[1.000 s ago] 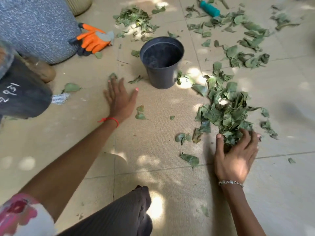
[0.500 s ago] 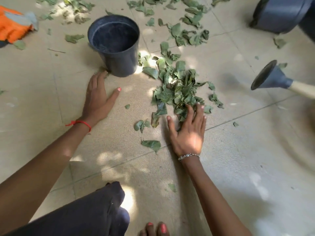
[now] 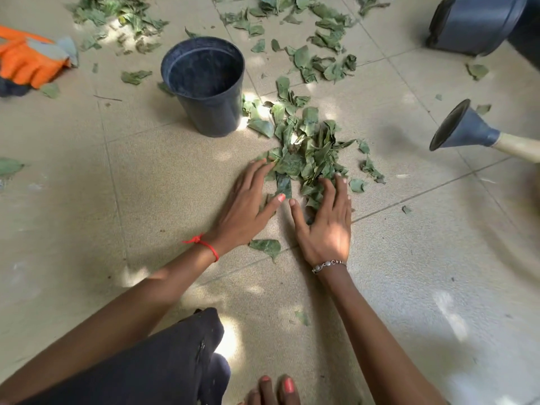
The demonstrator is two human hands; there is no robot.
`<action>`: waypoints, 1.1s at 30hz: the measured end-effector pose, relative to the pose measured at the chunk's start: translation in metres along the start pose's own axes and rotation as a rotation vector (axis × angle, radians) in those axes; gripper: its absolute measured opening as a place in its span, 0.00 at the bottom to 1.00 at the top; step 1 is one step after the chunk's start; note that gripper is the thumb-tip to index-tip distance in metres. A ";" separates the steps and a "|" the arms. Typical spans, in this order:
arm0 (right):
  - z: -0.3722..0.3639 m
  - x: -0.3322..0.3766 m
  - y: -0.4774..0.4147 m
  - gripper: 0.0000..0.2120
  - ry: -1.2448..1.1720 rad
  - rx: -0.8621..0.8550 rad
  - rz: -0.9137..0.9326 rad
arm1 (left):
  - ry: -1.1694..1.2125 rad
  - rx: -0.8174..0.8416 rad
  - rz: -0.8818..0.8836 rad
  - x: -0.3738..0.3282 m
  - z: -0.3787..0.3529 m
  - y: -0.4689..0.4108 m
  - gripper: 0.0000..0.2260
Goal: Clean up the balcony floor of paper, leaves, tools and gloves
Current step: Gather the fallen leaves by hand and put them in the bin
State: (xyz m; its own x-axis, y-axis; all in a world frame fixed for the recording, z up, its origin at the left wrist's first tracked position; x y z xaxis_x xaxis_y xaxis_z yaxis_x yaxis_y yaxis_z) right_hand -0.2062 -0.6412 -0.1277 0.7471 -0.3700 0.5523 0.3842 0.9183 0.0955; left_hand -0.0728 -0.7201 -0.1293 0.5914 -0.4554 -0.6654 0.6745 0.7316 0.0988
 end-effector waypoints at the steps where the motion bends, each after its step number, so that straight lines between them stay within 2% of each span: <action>1: 0.000 0.000 0.000 0.35 -0.029 -0.007 0.000 | 0.078 0.005 -0.012 -0.001 0.002 -0.004 0.30; 7: -0.001 -0.003 -0.001 0.34 -0.065 0.012 0.057 | 0.159 0.004 0.042 0.005 0.009 -0.032 0.28; 12: 0.001 -0.003 0.000 0.34 -0.102 -0.035 0.088 | 0.195 -0.048 0.077 0.003 0.016 -0.065 0.32; 16: 0.002 0.000 0.003 0.44 0.125 0.132 0.237 | 0.226 -0.033 0.105 -0.004 0.016 -0.072 0.29; 19: -0.005 0.004 0.008 0.49 0.357 0.187 0.400 | 0.473 0.035 0.091 -0.004 0.019 -0.067 0.27; 22: -0.021 0.010 0.013 0.49 0.476 0.175 0.465 | 0.661 0.019 0.084 0.004 0.026 -0.064 0.25; 24: -0.028 0.015 0.007 0.45 0.487 0.110 0.423 | 0.724 0.033 0.065 0.008 0.029 -0.062 0.24; 27: -0.026 0.019 -0.019 0.38 0.414 0.009 0.263 | 0.747 0.037 0.050 0.007 0.031 -0.055 0.24; 30: -0.008 0.017 -0.040 0.38 0.351 -0.044 0.194 | 0.689 -0.063 0.057 0.001 0.026 -0.040 0.24; 33: 0.020 0.003 -0.055 0.37 0.159 -0.072 0.174 | 0.560 -0.202 0.123 -0.005 0.010 -0.024 0.28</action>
State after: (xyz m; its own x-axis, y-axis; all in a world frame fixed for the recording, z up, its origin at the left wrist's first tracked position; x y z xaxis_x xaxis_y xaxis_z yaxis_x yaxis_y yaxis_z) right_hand -0.2361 -0.6901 -0.1149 0.8789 -0.2302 0.4178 0.2761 0.9597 -0.0521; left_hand -0.0876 -0.7402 -0.1213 0.3005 -0.0651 -0.9515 0.4864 0.8687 0.0942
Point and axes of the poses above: each hand's wrist, its own y-axis away from the middle knuckle, its own z-axis out of the back of the hand, x = y × z, the point moved 1 cm from there along -y, towards the middle knuckle, and after that the axes turned 12 degrees about x, right-handed, at the moved point
